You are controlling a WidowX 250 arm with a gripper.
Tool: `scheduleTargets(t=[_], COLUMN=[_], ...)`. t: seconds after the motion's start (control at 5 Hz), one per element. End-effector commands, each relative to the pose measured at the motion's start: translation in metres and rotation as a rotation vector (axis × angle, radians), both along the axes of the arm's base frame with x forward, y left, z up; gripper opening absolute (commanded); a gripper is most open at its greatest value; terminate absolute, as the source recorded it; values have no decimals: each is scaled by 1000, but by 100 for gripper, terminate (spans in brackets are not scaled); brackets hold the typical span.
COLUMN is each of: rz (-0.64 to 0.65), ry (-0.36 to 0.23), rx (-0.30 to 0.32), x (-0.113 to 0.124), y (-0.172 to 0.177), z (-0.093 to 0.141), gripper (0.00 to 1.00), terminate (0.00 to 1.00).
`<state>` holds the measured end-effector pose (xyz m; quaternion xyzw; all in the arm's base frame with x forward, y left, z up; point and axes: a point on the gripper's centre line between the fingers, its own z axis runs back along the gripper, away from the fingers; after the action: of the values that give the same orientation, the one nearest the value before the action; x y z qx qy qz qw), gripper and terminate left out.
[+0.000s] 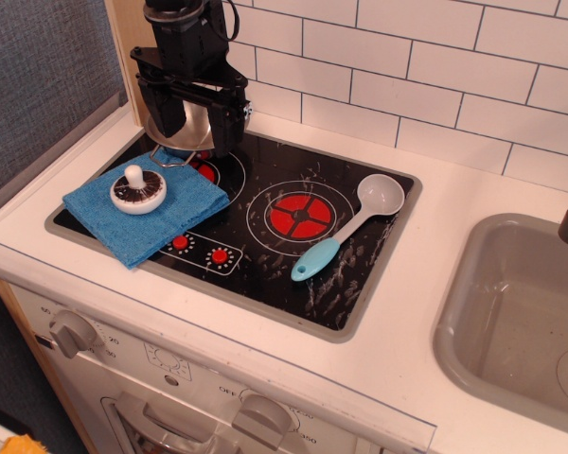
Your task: Move the ladle to the left of the burner.
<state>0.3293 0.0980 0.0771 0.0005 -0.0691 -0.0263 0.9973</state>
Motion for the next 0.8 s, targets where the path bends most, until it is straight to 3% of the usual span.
scheduleTargets(t=[0.0,0.6], rz=[0,-328], ry=[0,39], rx=[0,5], x=[0,-39], y=[0,-112], z=[0,-21], gripper=[100,100], terminate=[0,0])
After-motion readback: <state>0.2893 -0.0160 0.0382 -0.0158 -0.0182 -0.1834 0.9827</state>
